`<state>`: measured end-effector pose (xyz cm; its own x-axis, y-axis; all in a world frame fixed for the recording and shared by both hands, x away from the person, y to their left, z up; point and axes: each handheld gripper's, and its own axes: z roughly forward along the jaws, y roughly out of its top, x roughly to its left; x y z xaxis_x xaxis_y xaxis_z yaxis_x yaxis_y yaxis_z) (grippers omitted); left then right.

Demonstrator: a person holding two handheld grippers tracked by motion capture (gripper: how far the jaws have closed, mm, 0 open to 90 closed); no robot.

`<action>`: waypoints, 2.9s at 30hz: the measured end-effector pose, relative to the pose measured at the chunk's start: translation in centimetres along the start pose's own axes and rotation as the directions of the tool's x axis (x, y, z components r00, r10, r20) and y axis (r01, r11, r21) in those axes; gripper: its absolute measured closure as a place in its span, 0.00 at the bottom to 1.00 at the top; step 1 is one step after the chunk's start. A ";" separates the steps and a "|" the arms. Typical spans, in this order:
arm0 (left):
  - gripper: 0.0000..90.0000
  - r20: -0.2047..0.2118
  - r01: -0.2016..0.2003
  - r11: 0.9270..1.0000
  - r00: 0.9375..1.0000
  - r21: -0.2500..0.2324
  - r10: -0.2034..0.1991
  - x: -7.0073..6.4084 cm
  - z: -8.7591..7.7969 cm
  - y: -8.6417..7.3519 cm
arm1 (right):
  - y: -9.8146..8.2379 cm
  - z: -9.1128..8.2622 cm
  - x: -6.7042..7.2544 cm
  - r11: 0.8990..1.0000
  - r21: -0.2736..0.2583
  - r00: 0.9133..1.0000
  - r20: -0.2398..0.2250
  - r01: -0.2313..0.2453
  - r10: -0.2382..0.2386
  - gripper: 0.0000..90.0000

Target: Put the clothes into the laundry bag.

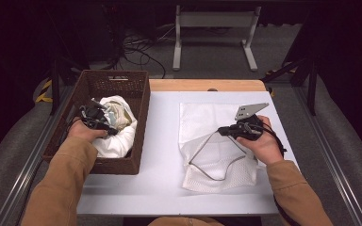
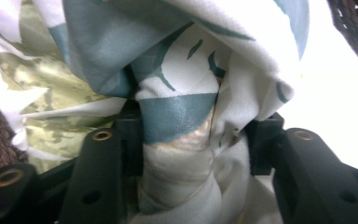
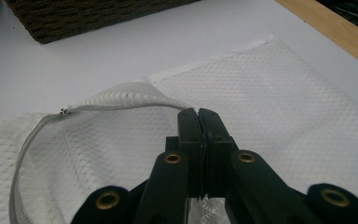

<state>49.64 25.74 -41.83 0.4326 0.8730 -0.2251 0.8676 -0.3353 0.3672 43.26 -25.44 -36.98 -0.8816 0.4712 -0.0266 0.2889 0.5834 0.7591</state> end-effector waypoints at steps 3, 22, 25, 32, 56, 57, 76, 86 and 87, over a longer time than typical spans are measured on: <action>0.64 -0.005 -0.008 1.000 1.000 0.001 0.008 -0.2 -0.2 0.1 | 0.0 0.1 0.0 1.000 0.002 1.000 -0.001 0.000 0.000 0.98; 0.67 -0.013 -0.071 0.990 0.997 -0.123 0.070 -1.9 -6.2 1.6 | 0.0 -0.3 -0.2 1.000 0.007 1.000 0.006 -0.004 0.004 0.99; 0.67 -0.020 -0.084 0.987 0.996 -0.139 0.082 -2.3 -7.6 1.9 | 0.1 -0.4 -0.3 1.000 0.007 1.000 0.009 -0.001 0.000 0.99; 0.67 -0.033 -0.093 0.978 0.996 -0.187 0.088 -3.0 -10.0 2.7 | 0.3 -0.7 -0.3 1.000 0.003 1.000 0.014 0.001 -0.001 0.99; 0.67 -0.031 -0.144 0.934 0.989 -0.327 0.142 -6.9 -17.5 4.7 | 0.4 -1.1 -0.4 1.000 -0.005 1.000 0.016 -0.003 0.003 0.99; 0.67 -0.031 -0.144 0.934 0.989 -0.327 0.142 -6.9 -17.5 4.7 | 0.4 -1.1 -0.4 1.000 -0.005 1.000 0.016 -0.003 0.003 0.99; 0.67 -0.019 -0.205 0.949 0.978 -0.241 0.206 -10.2 -18.2 6.5 | 0.1 -1.2 -0.4 1.000 -0.009 1.000 0.015 -0.005 0.005 0.99; 0.67 0.009 -0.265 0.934 0.961 -0.240 0.275 -12.9 -18.2 6.9 | 0.1 -1.3 -0.4 1.000 -0.009 1.000 0.017 -0.003 0.003 0.99; 0.66 0.020 -0.276 0.930 0.957 -0.244 0.289 -13.6 -18.3 7.0 | 0.0 -1.2 -0.4 1.000 -0.009 1.000 0.014 -0.005 0.005 0.99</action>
<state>45.40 17.99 -19.69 0.6698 0.7316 -0.1269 0.6275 -0.4663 0.6236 43.16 -26.42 -36.16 -0.8749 0.4832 -0.0314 0.2903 0.5752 0.7648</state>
